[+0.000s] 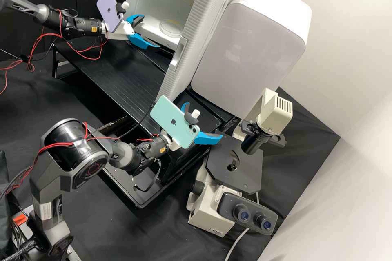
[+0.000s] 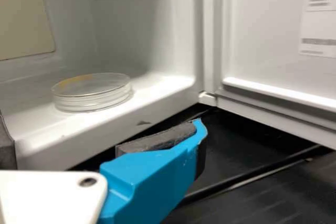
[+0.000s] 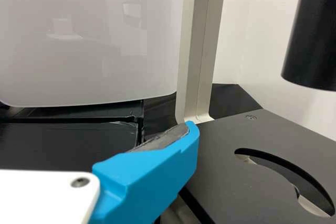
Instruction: Take the petri dish out of the incubator
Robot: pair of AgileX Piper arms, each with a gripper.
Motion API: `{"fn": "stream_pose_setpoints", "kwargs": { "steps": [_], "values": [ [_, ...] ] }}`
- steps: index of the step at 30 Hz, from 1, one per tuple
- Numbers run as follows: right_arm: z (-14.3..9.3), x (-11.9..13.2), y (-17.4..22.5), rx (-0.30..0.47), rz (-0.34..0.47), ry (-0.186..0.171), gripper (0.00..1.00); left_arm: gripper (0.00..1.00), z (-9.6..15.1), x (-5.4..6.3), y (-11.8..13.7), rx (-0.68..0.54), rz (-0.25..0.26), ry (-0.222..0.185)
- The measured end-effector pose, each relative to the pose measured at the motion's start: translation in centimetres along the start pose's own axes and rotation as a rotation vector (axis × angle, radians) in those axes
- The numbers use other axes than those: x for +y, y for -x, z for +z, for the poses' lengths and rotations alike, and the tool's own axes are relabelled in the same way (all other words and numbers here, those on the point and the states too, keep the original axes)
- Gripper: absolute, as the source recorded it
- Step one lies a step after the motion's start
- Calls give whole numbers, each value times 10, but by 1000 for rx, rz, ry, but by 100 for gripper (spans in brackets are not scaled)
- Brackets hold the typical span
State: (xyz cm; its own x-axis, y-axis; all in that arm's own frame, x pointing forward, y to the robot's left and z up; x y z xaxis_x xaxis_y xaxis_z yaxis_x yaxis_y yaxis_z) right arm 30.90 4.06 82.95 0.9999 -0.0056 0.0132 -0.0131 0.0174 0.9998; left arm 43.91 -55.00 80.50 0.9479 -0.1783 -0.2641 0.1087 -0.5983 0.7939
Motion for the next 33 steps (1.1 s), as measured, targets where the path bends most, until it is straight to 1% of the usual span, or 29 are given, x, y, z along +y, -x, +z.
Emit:
{"fn": "stream_pose_setpoints", "kwargs": {
  "steps": [2,4,5,6,9,12,16,17,19,24,29,31,32,33],
  "values": [
    [0,0,0,0,0,0,100,100,-3,5,-4,7,13,13],
    [0,0,0,0,0,0,100,100,-5,7,-10,10,22,28],
    [0,0,0,0,0,0,100,100,-7,13,-14,14,35,38],
    [0,0,0,0,0,0,100,100,-7,13,-15,17,32,43],
    [0,0,0,0,0,0,100,100,-11,18,-24,30,33,79],
    [0,0,0,0,0,0,100,100,-12,23,-32,11,41,106],
    [0,0,0,0,0,0,100,100,-15,30,-42,15,32,139],
    [0,0,0,0,0,0,100,100,-17,30,-44,20,31,137],
    [0,0,0,0,0,0,100,100,-19,35,-51,29,41,140],
    [0,0,0,0,0,0,100,100,-25,36,-63,74,18,146],
    [0,0,0,0,0,0,100,100,-30,33,-74,110,-3,127],
    [0,0,0,0,0,0,100,100,-33,34,-78,138,-3,110],
    [0,0,0,0,0,0,100,100,-35,33,-79,149,-6,108],
    [0,0,0,0,0,0,100,100,-36,34,-80,156,-3,114]
  ]
}}
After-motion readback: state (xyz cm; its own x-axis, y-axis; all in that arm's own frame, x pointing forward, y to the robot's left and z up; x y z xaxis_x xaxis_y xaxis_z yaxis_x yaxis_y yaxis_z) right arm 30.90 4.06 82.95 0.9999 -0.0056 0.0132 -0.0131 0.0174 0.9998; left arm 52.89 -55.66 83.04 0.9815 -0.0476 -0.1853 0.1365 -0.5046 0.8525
